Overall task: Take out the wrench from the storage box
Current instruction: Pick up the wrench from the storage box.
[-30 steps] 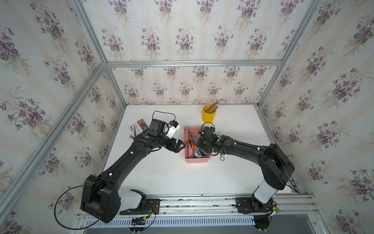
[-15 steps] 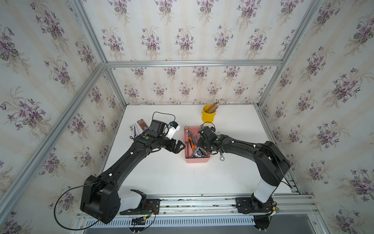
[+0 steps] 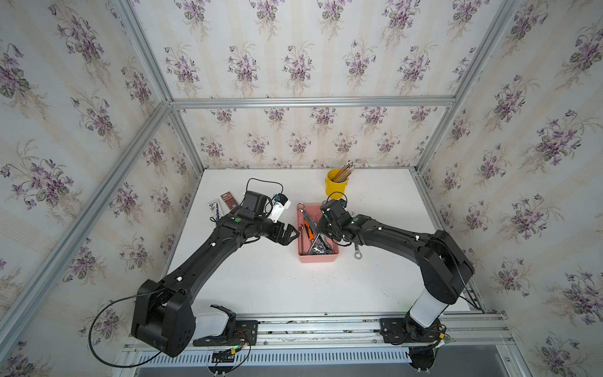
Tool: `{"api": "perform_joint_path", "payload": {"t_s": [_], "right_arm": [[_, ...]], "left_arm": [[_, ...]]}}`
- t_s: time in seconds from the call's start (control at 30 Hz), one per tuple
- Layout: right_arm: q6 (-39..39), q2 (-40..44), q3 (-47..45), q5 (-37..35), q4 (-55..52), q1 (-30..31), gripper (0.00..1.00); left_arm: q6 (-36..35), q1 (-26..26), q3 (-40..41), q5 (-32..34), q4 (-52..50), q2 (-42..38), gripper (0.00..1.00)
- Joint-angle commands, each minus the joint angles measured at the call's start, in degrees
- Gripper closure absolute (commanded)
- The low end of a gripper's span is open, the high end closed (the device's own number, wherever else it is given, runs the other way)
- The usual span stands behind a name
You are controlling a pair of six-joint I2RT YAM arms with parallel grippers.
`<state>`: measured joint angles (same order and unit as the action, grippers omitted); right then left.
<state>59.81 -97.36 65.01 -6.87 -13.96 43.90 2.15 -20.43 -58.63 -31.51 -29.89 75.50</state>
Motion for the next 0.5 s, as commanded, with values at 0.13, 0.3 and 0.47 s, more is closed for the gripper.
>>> {"api": "perform_joint_path", "payload": {"t_s": [0.13,0.3,0.47], "right_arm": [[-5.84,7.04,2.34,-3.51,-5.23,0.31,1.0],[-17.62,12.01,4.76,-4.13,-11.79,-2.43,1.0],[-35.4,15.3,5.04,1.54,-17.95,-11.67,1.0]], "left_arm": [[1.48,0.09,-1.11,-2.08,0.65,-0.09,0.01],[4.01,0.04,-0.49,-4.06,2.36,-0.7,0.01],[6.83,-0.02,1.31,-5.27,5.25,-1.7,0.01]]}}
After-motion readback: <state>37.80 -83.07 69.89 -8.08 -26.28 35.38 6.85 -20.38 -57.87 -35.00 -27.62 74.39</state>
